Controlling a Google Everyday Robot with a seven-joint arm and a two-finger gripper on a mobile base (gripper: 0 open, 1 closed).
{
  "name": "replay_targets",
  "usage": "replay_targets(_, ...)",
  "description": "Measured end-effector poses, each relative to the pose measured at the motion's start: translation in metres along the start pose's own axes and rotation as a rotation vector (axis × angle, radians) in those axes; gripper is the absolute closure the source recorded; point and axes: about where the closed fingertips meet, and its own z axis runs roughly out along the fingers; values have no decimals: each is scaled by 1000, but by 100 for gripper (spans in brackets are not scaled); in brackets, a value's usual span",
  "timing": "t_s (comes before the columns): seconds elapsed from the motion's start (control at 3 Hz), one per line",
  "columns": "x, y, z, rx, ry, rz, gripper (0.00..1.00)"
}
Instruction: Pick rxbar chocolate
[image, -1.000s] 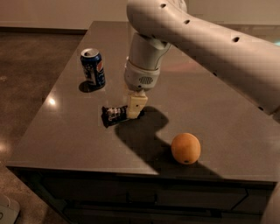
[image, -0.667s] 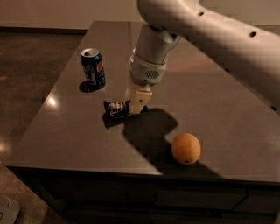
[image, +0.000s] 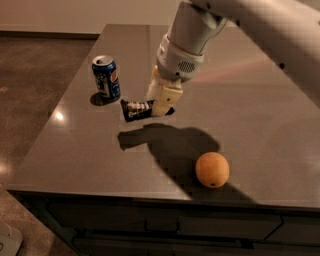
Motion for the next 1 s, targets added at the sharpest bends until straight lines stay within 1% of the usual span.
replay_targets(0.33, -10, -4, -27, 18, -35, -17, 100)
replay_targets(0.67, -15, -9, -44, 31, -70, -20, 100)
replay_targets(1.0, -18, -14, -45, 47, -78, -22, 100)
